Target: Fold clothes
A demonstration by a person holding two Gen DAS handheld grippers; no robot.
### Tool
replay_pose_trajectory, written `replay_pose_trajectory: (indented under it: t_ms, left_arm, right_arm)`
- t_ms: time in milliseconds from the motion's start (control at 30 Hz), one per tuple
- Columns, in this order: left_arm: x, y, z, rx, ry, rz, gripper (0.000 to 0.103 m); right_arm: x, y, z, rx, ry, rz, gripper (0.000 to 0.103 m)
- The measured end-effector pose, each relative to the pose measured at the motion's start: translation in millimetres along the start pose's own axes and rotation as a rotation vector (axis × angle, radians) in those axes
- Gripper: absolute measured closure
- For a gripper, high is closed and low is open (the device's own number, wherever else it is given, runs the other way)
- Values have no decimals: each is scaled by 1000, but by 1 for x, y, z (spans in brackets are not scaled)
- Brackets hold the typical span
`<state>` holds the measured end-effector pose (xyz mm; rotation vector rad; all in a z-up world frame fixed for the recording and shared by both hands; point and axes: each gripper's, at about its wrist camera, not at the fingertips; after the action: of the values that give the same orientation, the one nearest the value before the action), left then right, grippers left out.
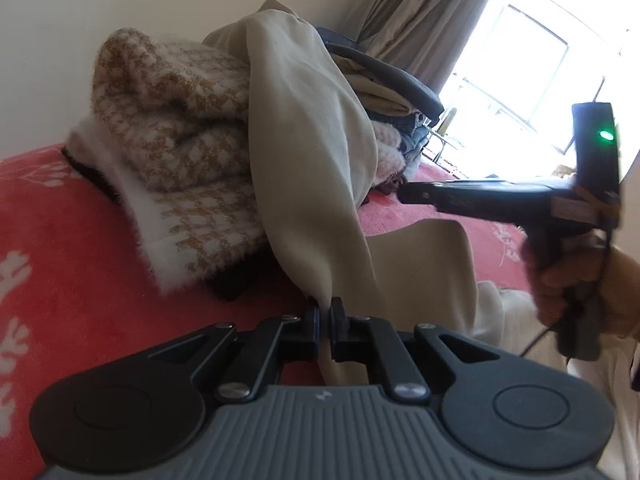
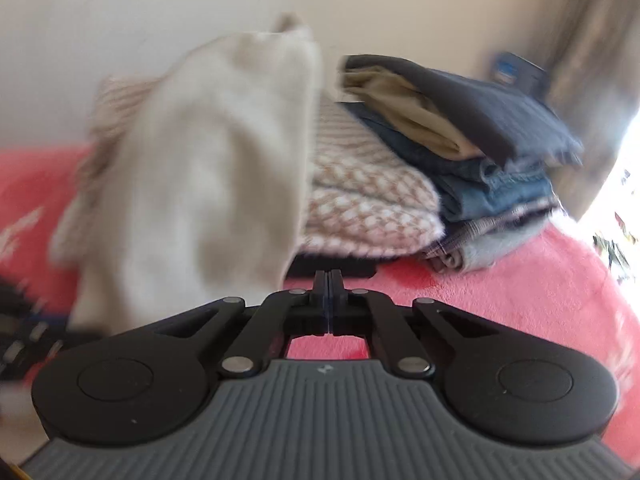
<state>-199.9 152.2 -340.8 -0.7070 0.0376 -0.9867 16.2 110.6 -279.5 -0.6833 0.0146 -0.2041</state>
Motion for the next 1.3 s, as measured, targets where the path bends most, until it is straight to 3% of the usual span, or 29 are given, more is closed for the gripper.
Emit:
replay_pose_trajectory:
  t_ms: [100, 167, 467, 500, 633, 733, 800, 900, 1033, 1133, 1300]
  left_arm:
    - [2, -1, -1, -3, 13, 5, 97]
    - [0, -4, 0, -3, 19, 6, 96]
    - [7, -1, 2, 0, 6, 15, 96]
    - [7, -3, 2, 3, 7, 17, 96]
    - [10, -12, 2, 20, 24, 25, 96]
    - [12, -18, 3, 32, 41, 32, 96]
    - [14, -20, 3, 38, 46, 36, 96]
    - [15, -22, 5, 42, 37, 39, 96]
    - [13, -31, 5, 66, 52, 40, 91]
    - [6, -35, 10, 87, 49, 54, 80]
    - [-19, -45, 44, 80, -23, 45, 76]
  right_arm:
    - [14, 21, -1, 9, 141, -28, 103]
    - [30, 14, 4, 40, 237, -45, 103]
    - [93, -106, 0, -19, 587, 142, 100]
    - [88, -107, -7, -66, 576, 168, 100]
    - [59, -68, -38, -243, 526, 167, 100]
    - [39, -18, -67, -323, 507, 46, 103]
    - [41, -12, -78, -232, 611, 27, 103]
    - [45, -18, -75, -229, 728, -15, 103]
    - [33, -31, -47, -249, 628, -193, 98]
    - [32, -60, -30, -182, 681, -194, 98]
    - [22, -127, -25, -92, 852, -205, 98]
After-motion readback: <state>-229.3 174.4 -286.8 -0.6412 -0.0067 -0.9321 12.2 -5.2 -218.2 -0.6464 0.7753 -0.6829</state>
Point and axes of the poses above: each gripper's, at about its wrist camera, not at the fingertips, and y roughly the way its jaws point, x to its right, z to its top, and after that the axes turned 7 degrees about y, right-handed
